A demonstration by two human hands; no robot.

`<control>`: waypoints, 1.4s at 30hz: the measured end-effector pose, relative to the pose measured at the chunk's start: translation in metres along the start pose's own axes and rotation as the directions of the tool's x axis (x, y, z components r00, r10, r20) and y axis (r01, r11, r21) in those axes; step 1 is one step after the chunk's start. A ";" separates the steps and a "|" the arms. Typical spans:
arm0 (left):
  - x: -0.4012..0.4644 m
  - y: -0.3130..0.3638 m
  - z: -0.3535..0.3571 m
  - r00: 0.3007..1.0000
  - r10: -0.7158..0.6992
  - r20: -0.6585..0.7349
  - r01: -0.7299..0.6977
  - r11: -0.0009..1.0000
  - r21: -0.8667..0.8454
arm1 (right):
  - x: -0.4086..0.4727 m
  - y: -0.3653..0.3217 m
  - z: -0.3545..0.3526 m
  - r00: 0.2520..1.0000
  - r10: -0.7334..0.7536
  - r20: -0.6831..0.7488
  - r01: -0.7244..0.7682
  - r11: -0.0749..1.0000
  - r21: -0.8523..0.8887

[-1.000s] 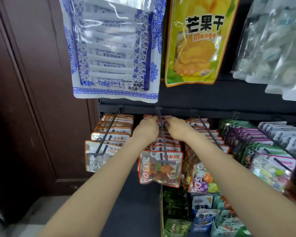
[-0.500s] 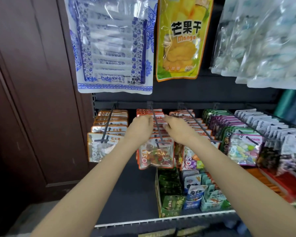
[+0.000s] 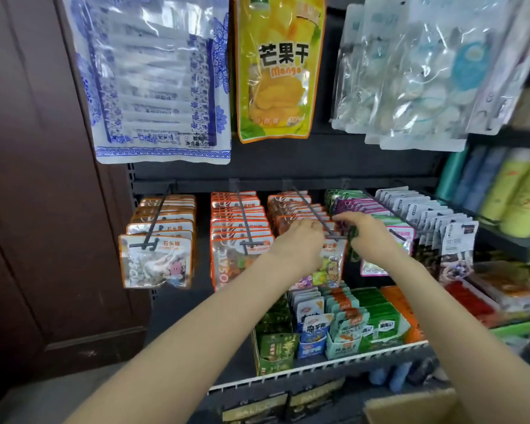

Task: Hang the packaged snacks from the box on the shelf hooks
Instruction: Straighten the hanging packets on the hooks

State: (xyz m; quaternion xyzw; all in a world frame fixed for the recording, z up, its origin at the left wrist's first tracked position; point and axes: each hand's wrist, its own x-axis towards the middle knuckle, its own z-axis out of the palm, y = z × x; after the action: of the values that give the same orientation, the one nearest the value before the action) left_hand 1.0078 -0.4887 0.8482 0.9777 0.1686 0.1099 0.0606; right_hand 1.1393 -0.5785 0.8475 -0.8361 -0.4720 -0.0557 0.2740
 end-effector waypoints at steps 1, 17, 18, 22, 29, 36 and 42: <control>0.004 -0.001 0.008 0.999 -0.030 0.018 0.030 0.999 0.038 | -0.002 0.007 0.005 0.995 -0.020 0.101 0.016 0.999 0.034; 0.049 -0.022 0.050 0.951 -0.281 -0.130 0.293 0.953 0.082 | 0.044 0.036 0.063 0.969 -0.140 0.203 0.127 0.989 0.076; 0.052 -0.022 0.052 0.948 -0.292 -0.125 0.302 0.951 0.068 | 0.048 0.037 0.061 0.964 -0.146 0.220 0.136 0.989 0.059; 0.053 -0.020 0.049 0.950 -0.305 -0.062 0.307 0.952 0.024 | 0.054 0.039 0.055 0.940 -0.128 0.315 0.117 0.992 0.051; 0.070 -0.021 0.010 0.934 -0.353 -0.054 0.338 0.922 -0.188 | 0.062 0.033 0.013 0.876 -0.117 0.468 -0.026 0.957 0.288; 0.098 -0.044 -0.022 0.913 -0.406 0.029 0.404 0.913 0.057 | 0.101 0.027 0.027 0.970 -0.122 0.210 0.103 0.990 0.100; 0.120 -0.077 -0.015 0.923 -0.347 0.164 0.345 0.938 0.042 | 0.136 0.022 0.039 0.953 -0.176 0.246 0.177 0.984 0.019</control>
State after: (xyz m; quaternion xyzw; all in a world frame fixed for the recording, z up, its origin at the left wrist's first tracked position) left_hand 1.0902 -0.3741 0.8742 0.9387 0.3333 0.0133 0.0868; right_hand 1.2253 -0.4638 0.8539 -0.7915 -0.5750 0.0239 0.2058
